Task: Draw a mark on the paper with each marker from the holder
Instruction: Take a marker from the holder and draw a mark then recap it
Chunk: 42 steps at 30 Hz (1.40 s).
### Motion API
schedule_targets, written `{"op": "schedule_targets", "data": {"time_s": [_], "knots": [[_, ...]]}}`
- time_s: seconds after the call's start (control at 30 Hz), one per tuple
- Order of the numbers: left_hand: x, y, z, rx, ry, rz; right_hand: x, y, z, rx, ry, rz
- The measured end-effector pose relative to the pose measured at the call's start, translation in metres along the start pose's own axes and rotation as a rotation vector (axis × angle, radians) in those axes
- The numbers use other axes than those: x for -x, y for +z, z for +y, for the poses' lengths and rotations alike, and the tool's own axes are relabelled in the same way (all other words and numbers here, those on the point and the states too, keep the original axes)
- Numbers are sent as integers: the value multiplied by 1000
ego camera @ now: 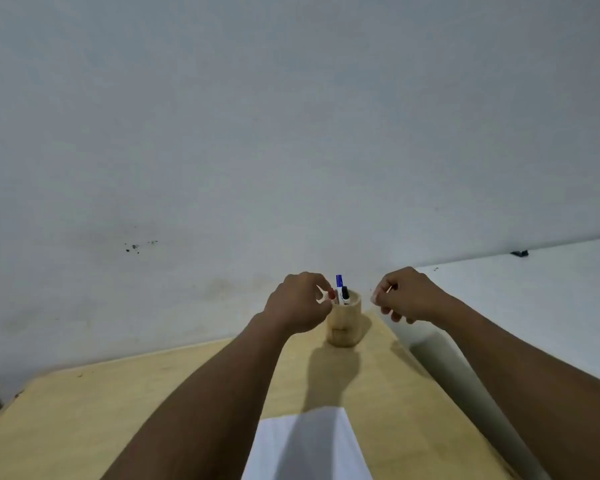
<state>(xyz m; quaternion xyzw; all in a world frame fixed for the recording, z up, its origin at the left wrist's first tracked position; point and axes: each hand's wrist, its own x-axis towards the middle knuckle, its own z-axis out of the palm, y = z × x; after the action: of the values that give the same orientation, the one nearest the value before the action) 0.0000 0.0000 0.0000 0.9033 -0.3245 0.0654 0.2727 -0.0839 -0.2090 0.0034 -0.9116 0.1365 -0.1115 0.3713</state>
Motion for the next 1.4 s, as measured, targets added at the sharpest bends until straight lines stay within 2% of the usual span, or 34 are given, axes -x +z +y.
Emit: {"op": "schedule_targets", "data": {"time_s": [0.1, 0.3, 0.43, 0.53, 0.63, 0.8, 0.9, 1.0, 1.07, 1.2, 1.27, 1.33, 1.4], "knots": [[-32, 16, 1, -88, 16, 7, -26, 9, 10, 3, 17, -3], [-83, 47, -3, -321, 87, -81, -69, 32, 33, -52, 78, -27], [-96, 50, -4, -352, 114, -91, -76, 40, 37, -101, 116, -39], [-94, 44, -7, -268, 87, -32, -66, 42, 34, -202, 149, -59], [-79, 22, -4, -74, 42, 94, -48, 41, 20, -444, 212, -90], [-29, -30, -7, 325, -8, 223, -10, 67, -27, -960, 318, -259], [8, -53, -20, 497, -81, 180, 6, 99, -59, -1320, 334, -207], [47, -65, -49, 507, -132, 220, 18, 133, -92, -1543, 318, -131], [72, -68, -75, 563, -184, 293, 24, 153, -111, -1548, 262, -161], [121, -72, -126, 824, -332, 397, 37, 189, -140, -1392, 101, -235], [147, -77, -154, 892, -422, 457, 41, 200, -145, -1401, 82, -232], [177, -80, -187, 860, -491, 461, 44, 208, -142, -1409, 122, -180], [202, -77, -214, 591, -501, 337, 51, 220, -139, -1306, 160, -134]]}}
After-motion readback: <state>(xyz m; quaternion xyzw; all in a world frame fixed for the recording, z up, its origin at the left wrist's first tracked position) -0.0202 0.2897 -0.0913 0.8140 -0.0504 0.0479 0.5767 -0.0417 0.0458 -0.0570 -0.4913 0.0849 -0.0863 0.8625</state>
